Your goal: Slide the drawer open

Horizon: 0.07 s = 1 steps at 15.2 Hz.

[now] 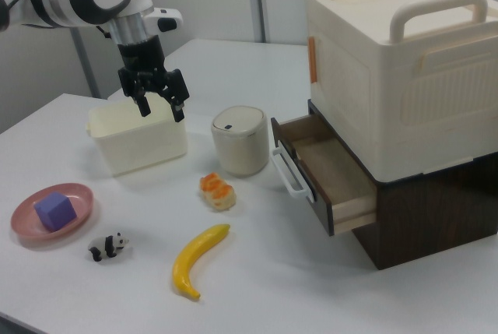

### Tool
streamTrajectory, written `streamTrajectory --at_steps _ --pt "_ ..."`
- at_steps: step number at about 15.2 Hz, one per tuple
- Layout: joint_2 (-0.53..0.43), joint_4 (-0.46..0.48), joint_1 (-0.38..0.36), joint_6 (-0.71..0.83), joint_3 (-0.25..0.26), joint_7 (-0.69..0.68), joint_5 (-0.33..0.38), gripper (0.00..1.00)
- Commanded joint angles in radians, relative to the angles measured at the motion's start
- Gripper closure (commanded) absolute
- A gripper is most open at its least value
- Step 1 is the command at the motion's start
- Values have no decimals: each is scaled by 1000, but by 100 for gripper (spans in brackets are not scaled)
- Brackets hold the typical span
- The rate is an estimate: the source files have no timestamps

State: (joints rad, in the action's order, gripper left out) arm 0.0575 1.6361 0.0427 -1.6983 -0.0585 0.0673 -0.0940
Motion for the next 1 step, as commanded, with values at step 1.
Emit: streamTrajectory --at_steps 1 --pt "-28 7 -18 34 20 14 19 0"
